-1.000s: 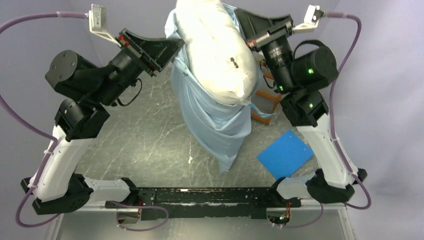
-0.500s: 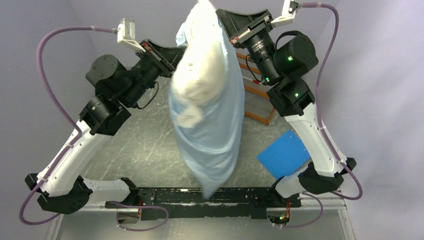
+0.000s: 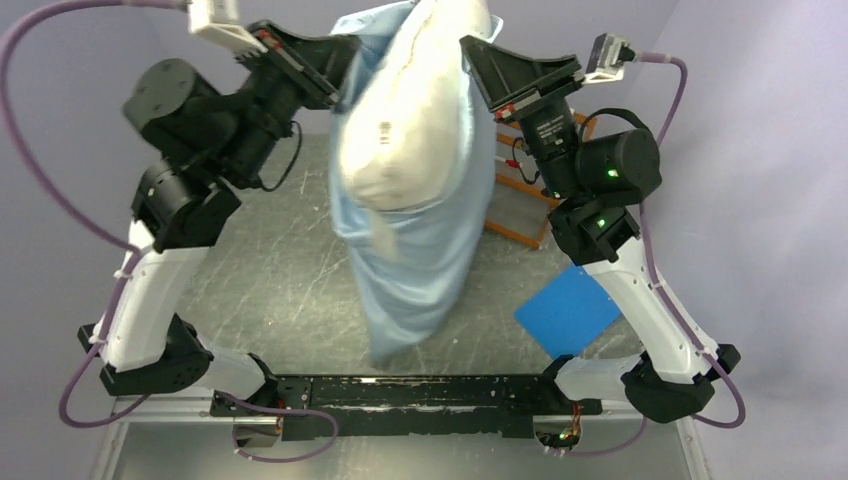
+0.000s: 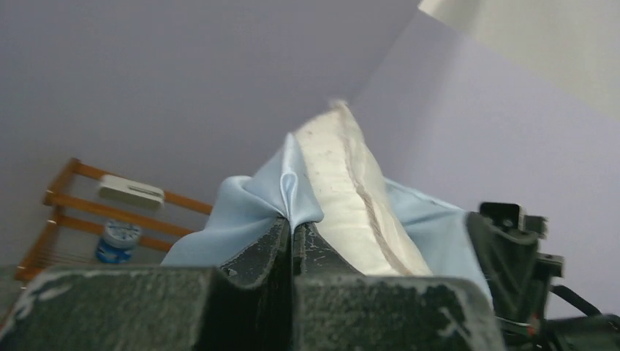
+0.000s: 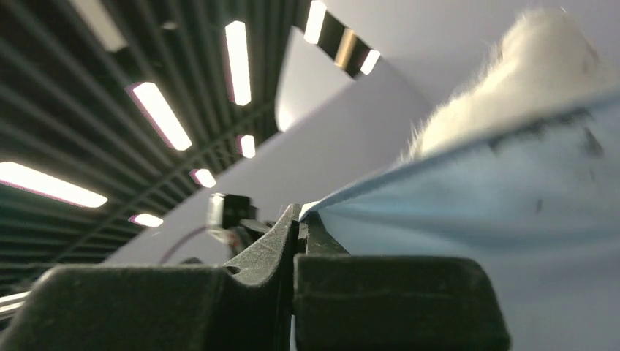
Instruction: Put the pillow into the pillowcase
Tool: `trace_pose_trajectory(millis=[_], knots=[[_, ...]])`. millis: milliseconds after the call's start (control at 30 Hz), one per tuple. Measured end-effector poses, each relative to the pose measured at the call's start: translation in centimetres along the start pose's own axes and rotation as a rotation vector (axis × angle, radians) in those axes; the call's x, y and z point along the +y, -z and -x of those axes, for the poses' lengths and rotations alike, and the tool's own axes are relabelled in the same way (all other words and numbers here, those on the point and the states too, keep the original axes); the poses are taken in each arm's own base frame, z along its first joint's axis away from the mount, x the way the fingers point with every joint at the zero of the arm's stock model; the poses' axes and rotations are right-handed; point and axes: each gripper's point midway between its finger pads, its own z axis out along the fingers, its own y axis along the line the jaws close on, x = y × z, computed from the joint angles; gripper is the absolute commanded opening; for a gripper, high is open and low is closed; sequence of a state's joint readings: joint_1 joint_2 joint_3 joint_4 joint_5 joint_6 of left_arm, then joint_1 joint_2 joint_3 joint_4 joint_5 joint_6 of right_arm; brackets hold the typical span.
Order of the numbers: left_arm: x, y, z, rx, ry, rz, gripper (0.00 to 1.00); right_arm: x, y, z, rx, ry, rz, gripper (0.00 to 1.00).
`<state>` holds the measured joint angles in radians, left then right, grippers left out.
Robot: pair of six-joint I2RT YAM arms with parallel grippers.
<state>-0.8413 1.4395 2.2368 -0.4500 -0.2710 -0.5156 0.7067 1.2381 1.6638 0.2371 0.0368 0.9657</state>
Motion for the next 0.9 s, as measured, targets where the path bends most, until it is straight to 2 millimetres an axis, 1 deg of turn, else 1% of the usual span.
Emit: trace_pose_trajectory(millis=[67,100,133,200,233,333,367,433,533,600,633,700,733,767,800,833,867,900], knots=[[0.6,0.9,2.2,-0.065,-0.017,0.039,0.05,2.2,-0.3,1.1,-0.031,-0.029,0.068,0.0],[0.8,1.5,2.7,-0.082,-0.018,0.049,0.05,3.4,-0.5,1.8,-0.047,-0.035,0.097,0.0],[1.2,2.2,3.0,-0.094,-0.017,0.057,0.05,4.1,-0.6,2.3,-0.059,-0.034,0.107,0.0],[1.5,3.5,3.4,-0.109,0.0,0.053,0.05,4.7,-0.9,3.4,-0.086,-0.031,0.096,0.0],[1.3,4.0,3.3,-0.106,0.017,0.033,0.05,4.8,-1.1,3.7,-0.094,-0.029,0.086,0.0],[-0.1,4.8,1.8,-0.06,0.064,-0.071,0.05,4.8,-1.5,4.1,-0.107,-0.03,0.068,0.0],[-0.5,4.8,1.0,-0.038,0.075,-0.096,0.05,4.7,-1.5,4.0,-0.104,-0.035,0.063,0.0],[-0.6,4.1,-1.4,0.028,0.085,-0.123,0.05,4.3,-1.5,3.4,-0.075,-0.052,0.052,0.0],[0.1,2.5,-3.9,0.086,0.064,-0.102,0.05,3.2,-1.4,1.6,-0.003,-0.075,0.024,0.0],[1.4,1.4,-5.0,0.103,0.023,-0.043,0.05,2.3,-1.3,0.1,0.058,-0.086,0.013,0.0],[2.4,0.9,-5.0,0.093,-0.013,0.007,0.05,1.8,-1.1,-0.9,0.097,-0.095,0.017,0.0],[4.8,0.7,-4.4,0.055,-0.094,0.119,0.05,1.0,-0.7,-3.4,0.185,-0.124,0.035,0.0],[6.1,0.7,-3.8,0.026,-0.143,0.183,0.05,0.7,-0.5,-4.7,0.23,-0.138,0.047,0.0],[7.0,0.8,-3.2,0.004,-0.184,0.228,0.05,0.5,-0.5,-5.7,0.264,-0.148,0.059,0.0],[7.7,0.9,-2.3,-0.024,-0.232,0.278,0.05,0.6,-0.7,-7.2,0.309,-0.163,0.079,0.0],[8.0,0.8,-1.4,-0.048,-0.263,0.306,0.05,0.8,-0.9,-8.5,0.343,-0.172,0.099,0.0],[8.0,0.5,0.1,-0.084,-0.298,0.335,0.05,1.3,-1.4,-10.0,0.385,-0.181,0.134,0.0],[7.7,0.2,1.4,-0.113,-0.315,0.349,0.05,1.7,-1.9,-11.1,0.411,-0.184,0.163,0.0]])
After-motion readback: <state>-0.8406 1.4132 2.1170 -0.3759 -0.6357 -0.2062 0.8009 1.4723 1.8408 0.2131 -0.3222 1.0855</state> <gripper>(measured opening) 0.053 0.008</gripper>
